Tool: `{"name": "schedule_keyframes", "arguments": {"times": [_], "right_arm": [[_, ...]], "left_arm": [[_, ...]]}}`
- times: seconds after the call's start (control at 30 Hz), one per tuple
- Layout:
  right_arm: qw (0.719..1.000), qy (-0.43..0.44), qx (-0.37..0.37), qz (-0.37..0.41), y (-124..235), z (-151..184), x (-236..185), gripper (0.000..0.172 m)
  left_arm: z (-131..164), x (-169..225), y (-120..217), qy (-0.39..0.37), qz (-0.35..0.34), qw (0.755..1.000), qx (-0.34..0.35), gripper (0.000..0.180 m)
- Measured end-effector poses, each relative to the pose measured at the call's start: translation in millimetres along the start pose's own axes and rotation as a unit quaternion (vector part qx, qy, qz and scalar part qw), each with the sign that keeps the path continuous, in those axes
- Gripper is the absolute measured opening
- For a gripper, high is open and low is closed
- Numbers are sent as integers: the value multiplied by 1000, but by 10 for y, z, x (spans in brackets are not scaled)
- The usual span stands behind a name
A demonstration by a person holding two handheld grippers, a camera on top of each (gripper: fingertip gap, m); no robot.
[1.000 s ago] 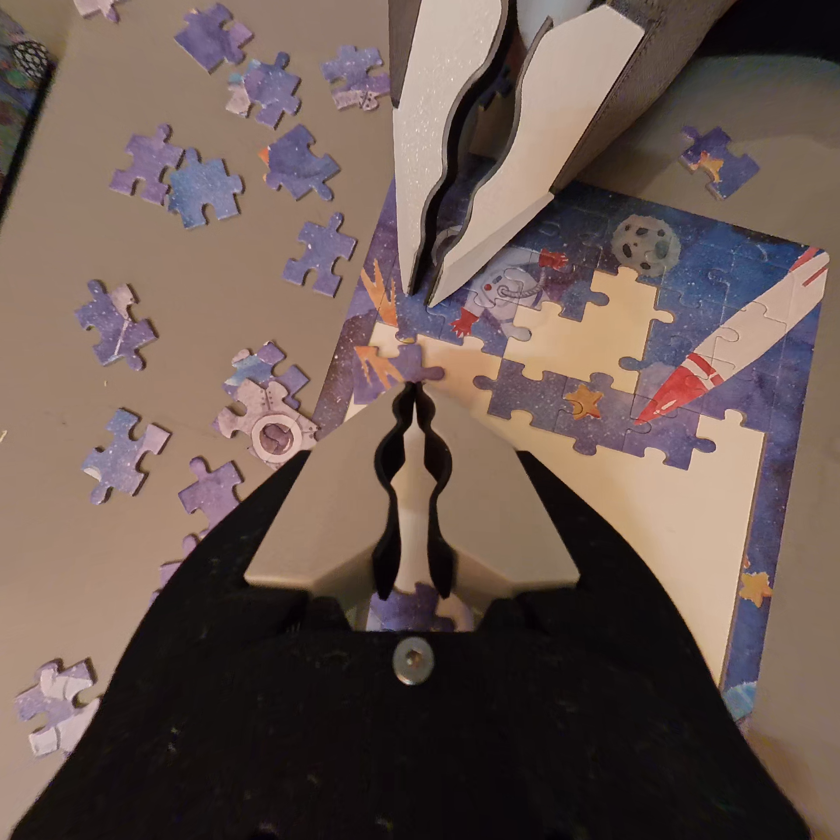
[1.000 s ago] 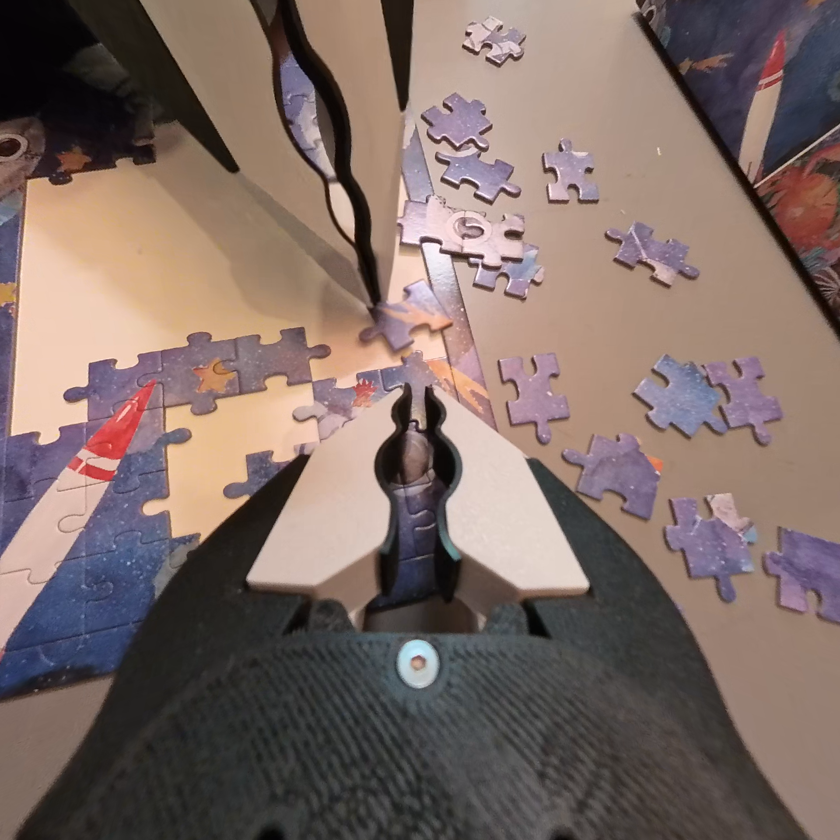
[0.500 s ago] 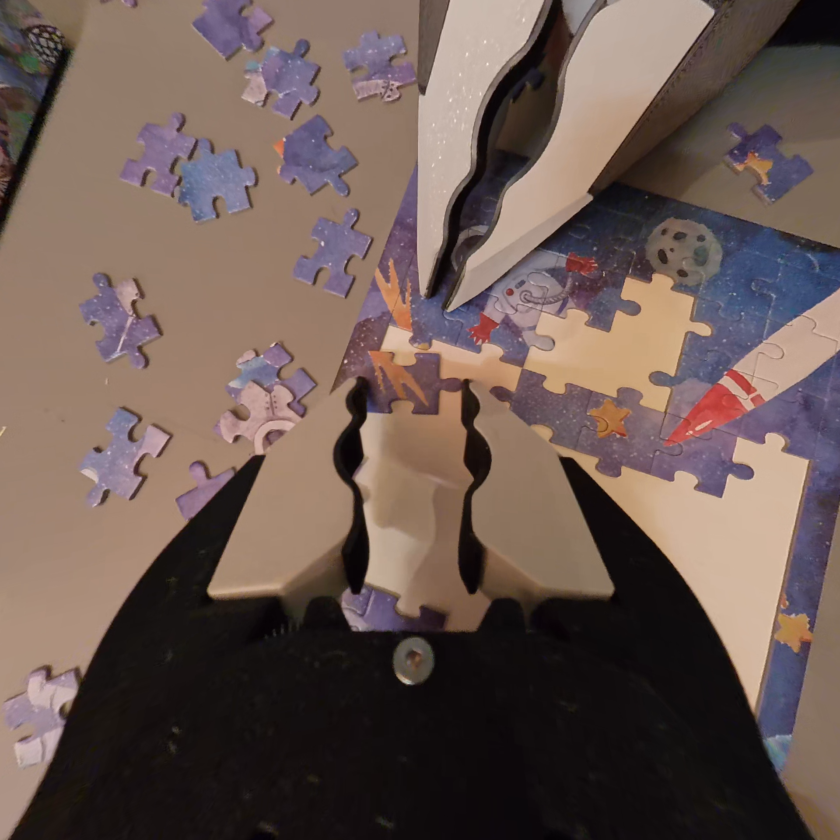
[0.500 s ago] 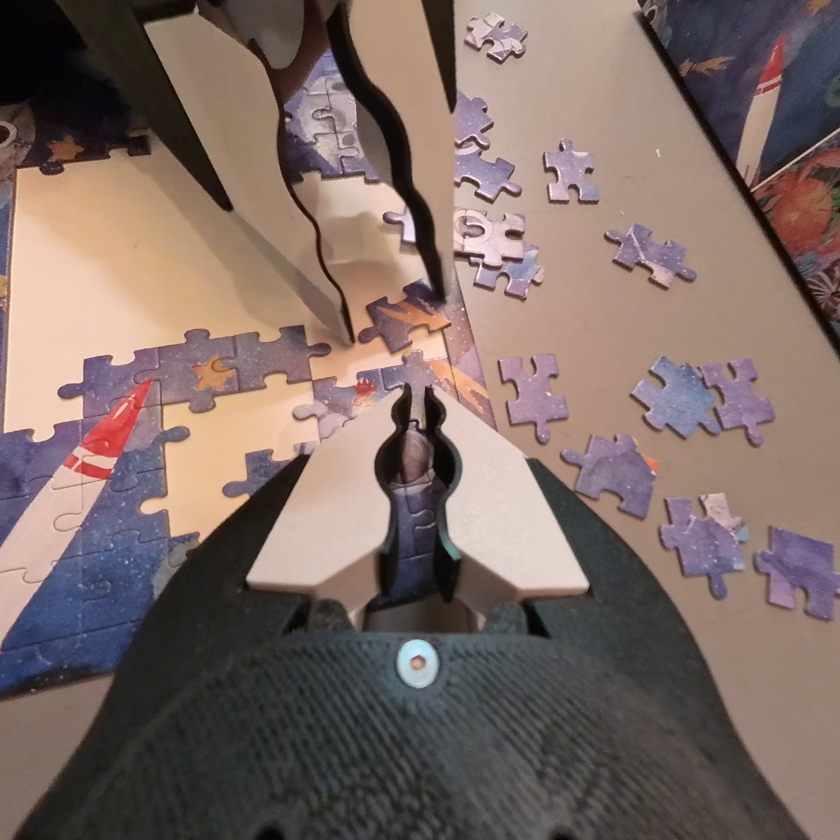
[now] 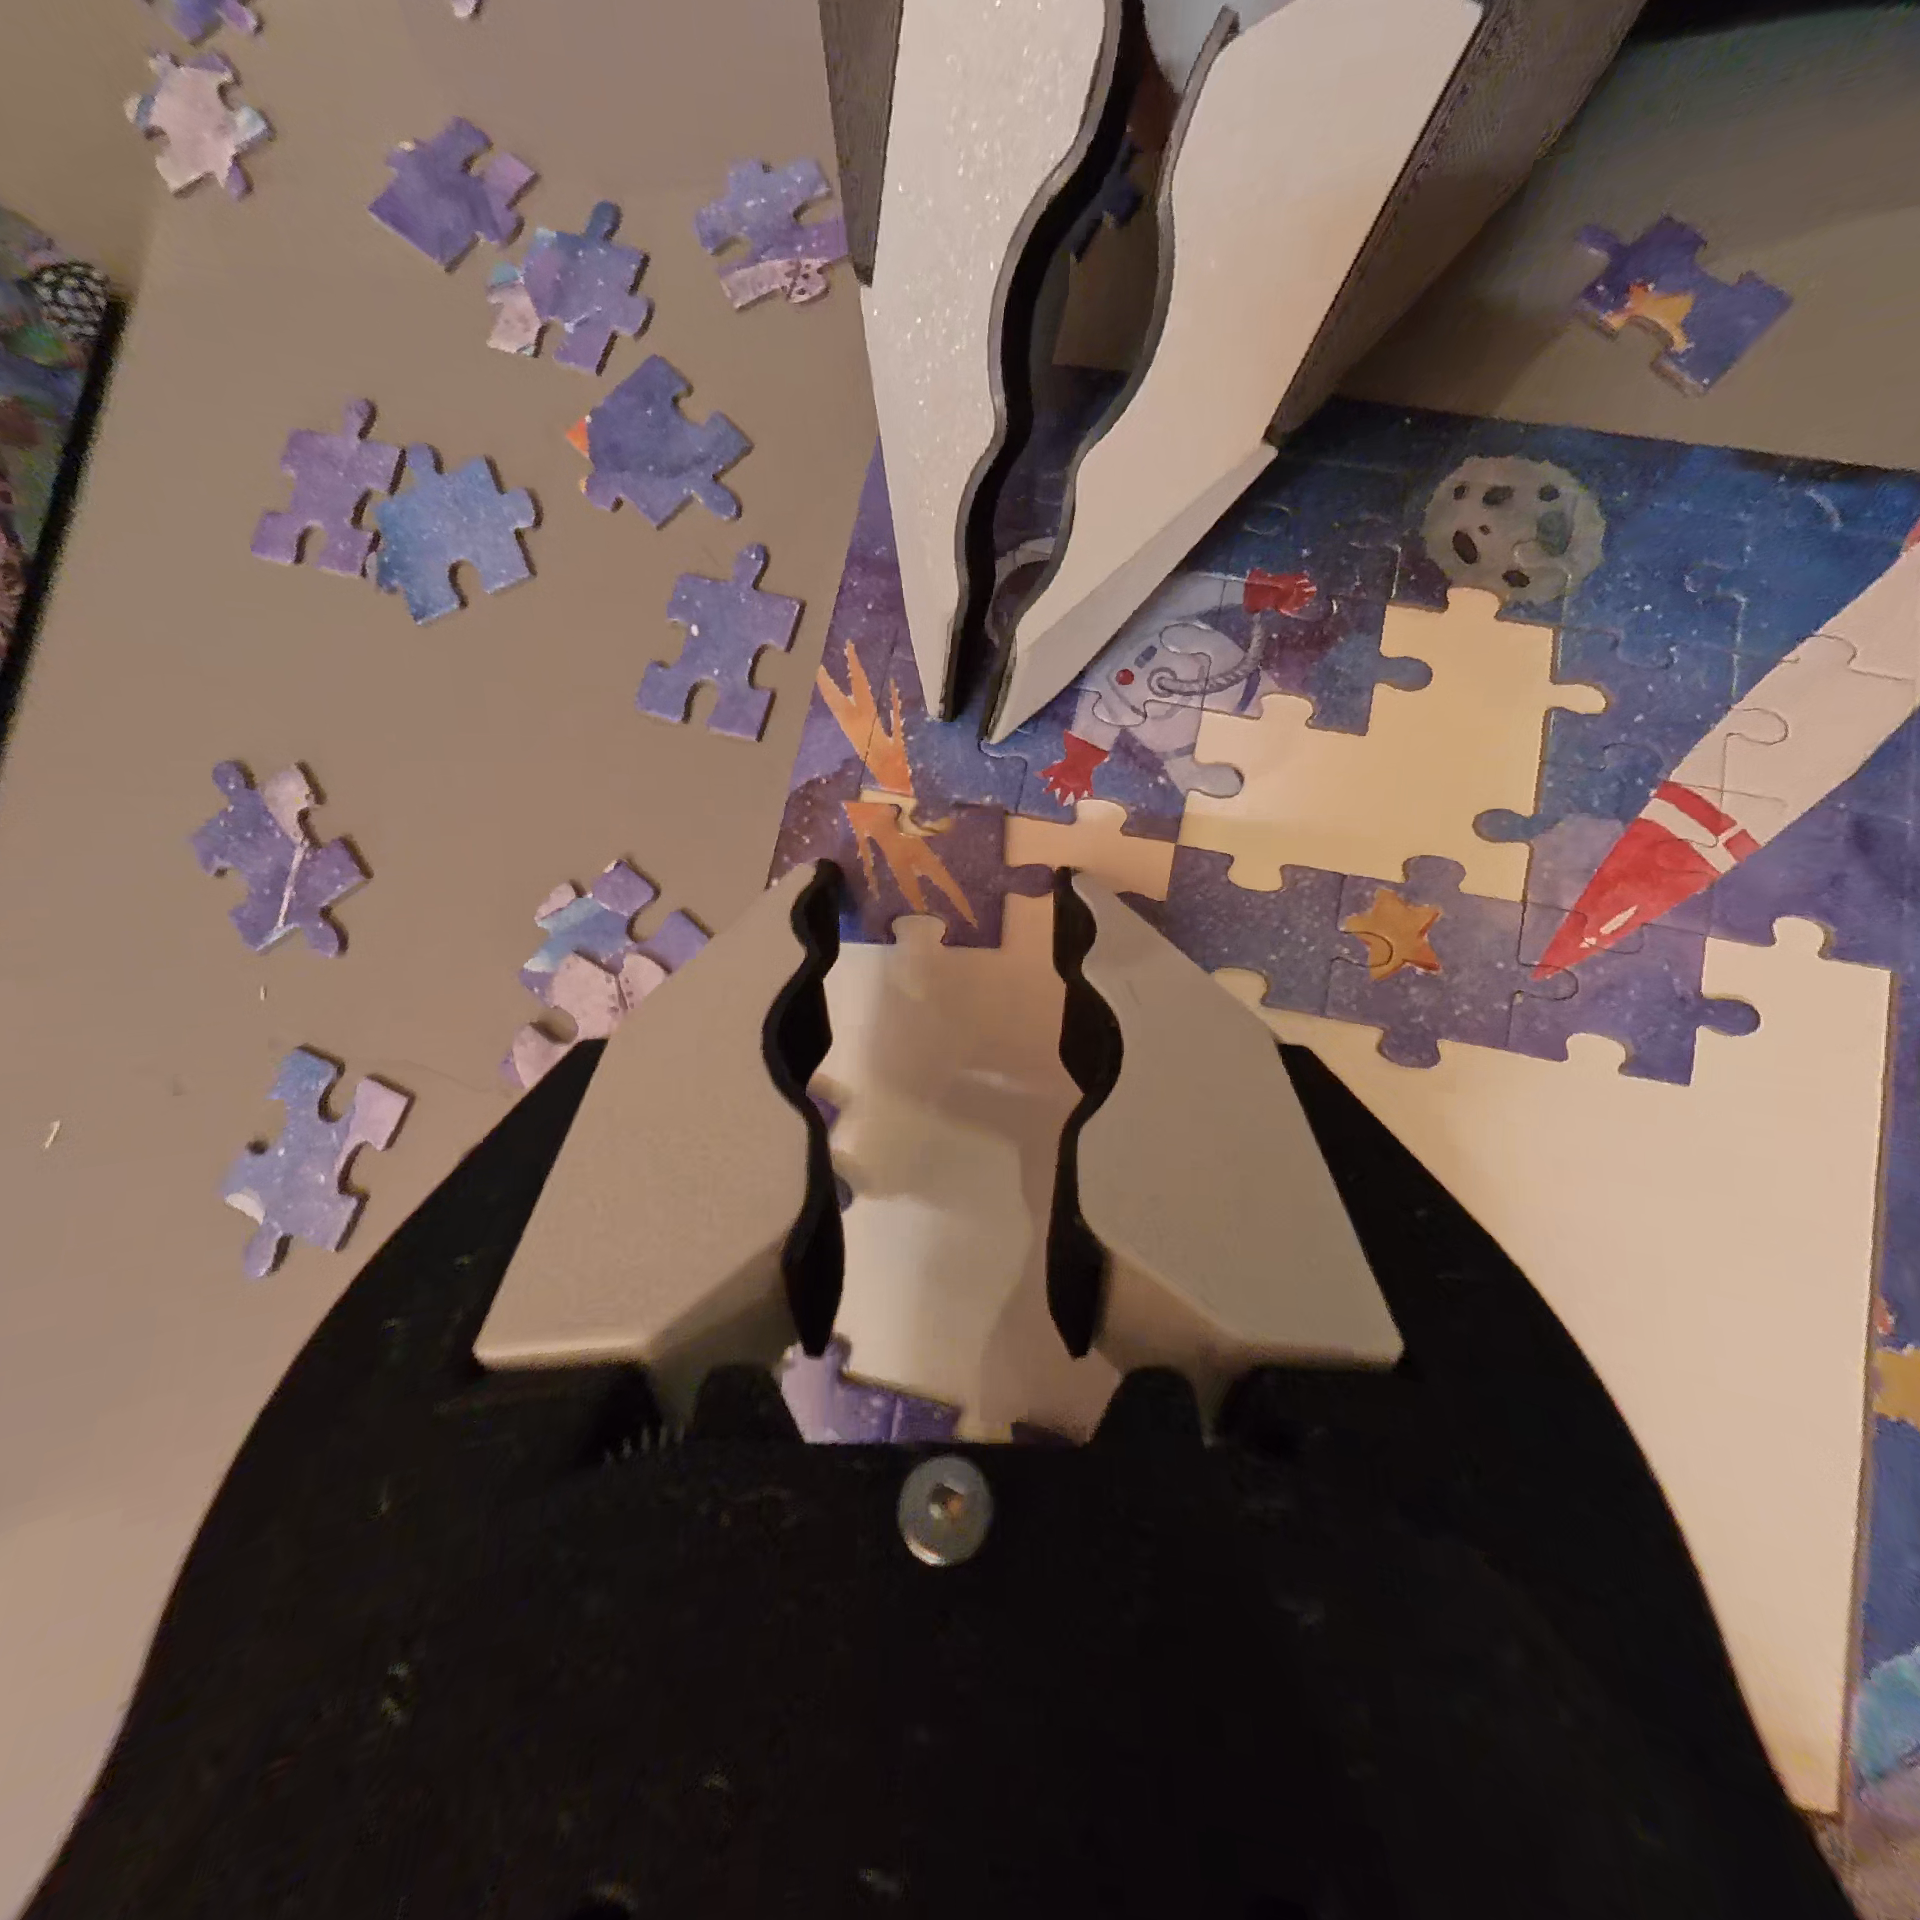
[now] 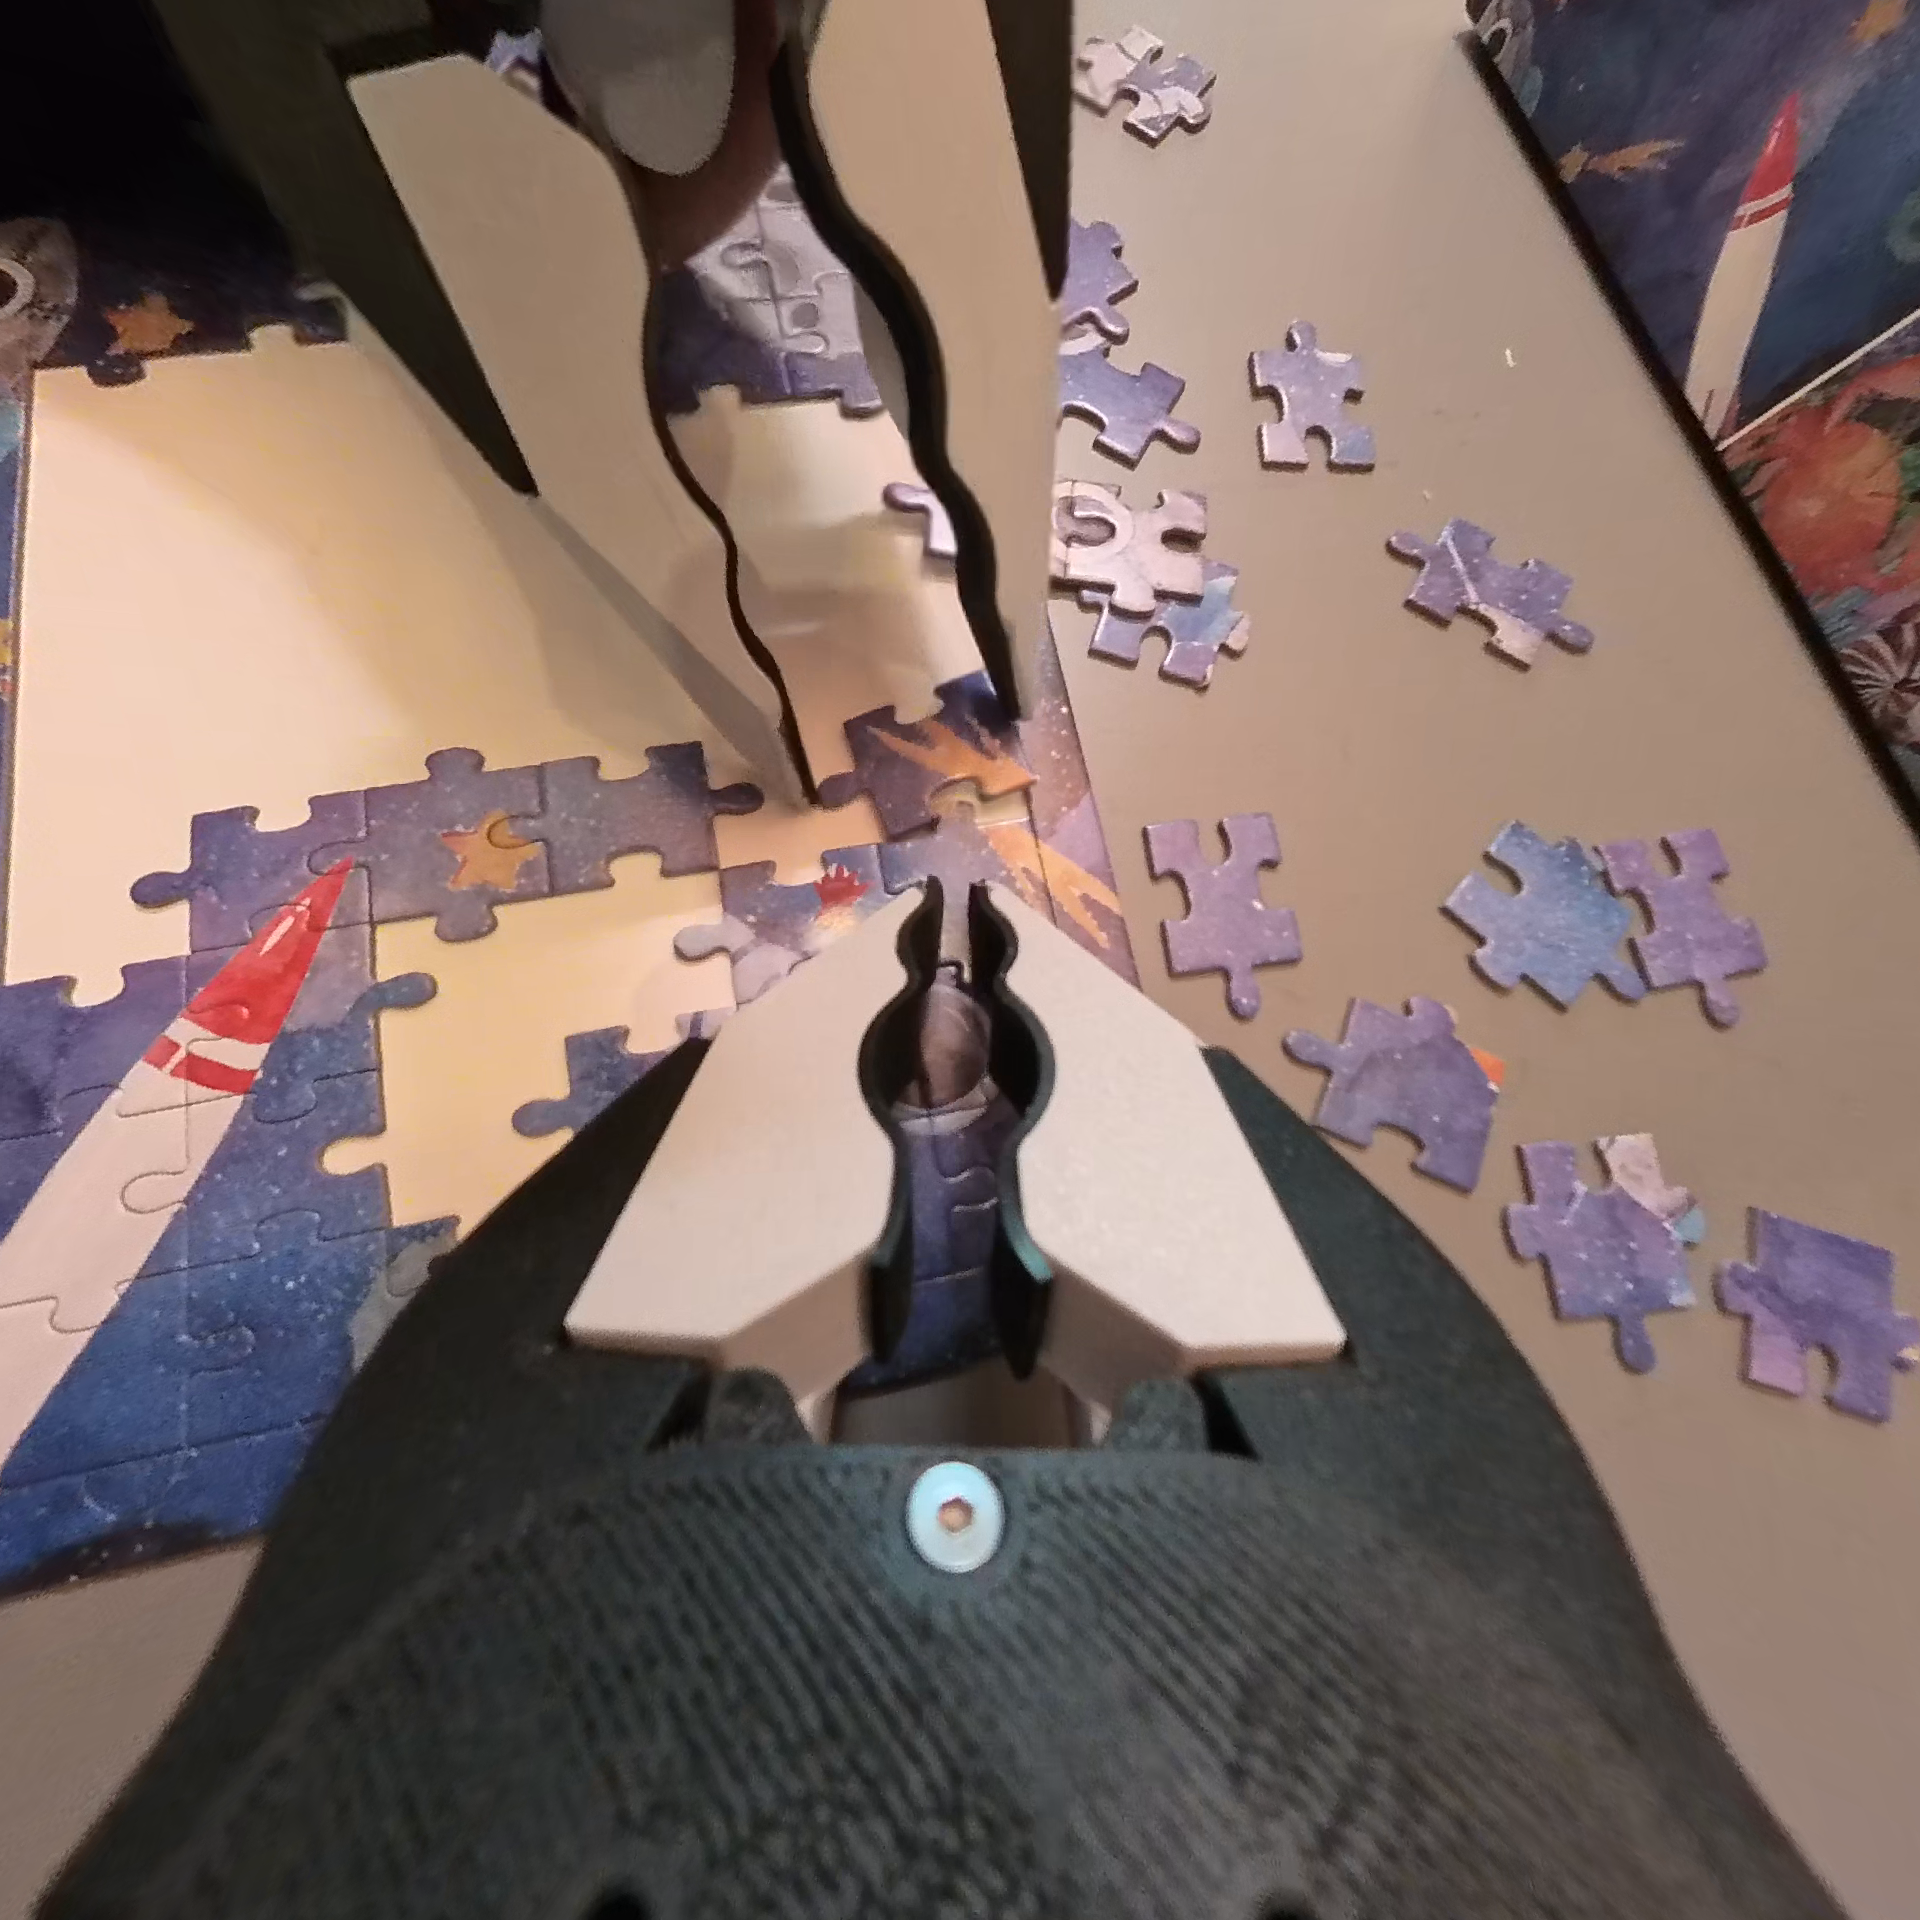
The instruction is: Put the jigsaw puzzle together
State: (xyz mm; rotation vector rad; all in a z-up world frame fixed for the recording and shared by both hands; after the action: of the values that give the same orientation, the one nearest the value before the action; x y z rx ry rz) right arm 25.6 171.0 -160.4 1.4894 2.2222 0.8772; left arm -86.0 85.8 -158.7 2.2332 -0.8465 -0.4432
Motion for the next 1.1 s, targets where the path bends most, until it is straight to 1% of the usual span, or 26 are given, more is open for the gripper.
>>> {"name": "schedule_keyframes", "arguments": {"times": [0.17, 0.3, 0.4, 0.57, 0.73, 0.9, 1.1], "right_arm": [[1000, 4, -1, 3, 5, 1, -12, 4], [1000, 2, 1, 2, 6, 3, -7, 4], [1000, -2, 6, 0, 2, 4, 0, 4], [1000, -2, 24, -9, -20, -51, -34, 5], [1000, 11, 20, -18, -61, -81, -100, 4], [999, -3, 16, -27, -116, -93, -112, 5], [1000, -3, 7, -27, -116, -112, -135, 6]], "left_arm": [[-59, -50, 2, 3, 40, 999, -4, 41], [-76, -56, 36, -3, 18, 1000, -3, 45], [-62, -44, 86, 9, 19, 1000, 10, 46], [10, -15, 92, 13, 17, 1000, 5, 45], [-4, 3, 45, 11, -3, 1000, -1, 42], [18, -22, 40, 11, -32, 999, -10, 38], [20, -29, 45, 16, -39, 999, -11, 37]]}}
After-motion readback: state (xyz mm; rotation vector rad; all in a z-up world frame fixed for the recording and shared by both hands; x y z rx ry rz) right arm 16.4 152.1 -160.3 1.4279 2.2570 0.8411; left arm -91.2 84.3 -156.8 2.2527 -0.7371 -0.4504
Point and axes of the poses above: each gripper's, where its closed fingertips meet, y back along the fingers, z out of its underside, x = y × z across the jaws, the point moved 9 cm from there along y, back along the fingers, and after that the axes turned 3 degrees about x, right-handed, at the moved point
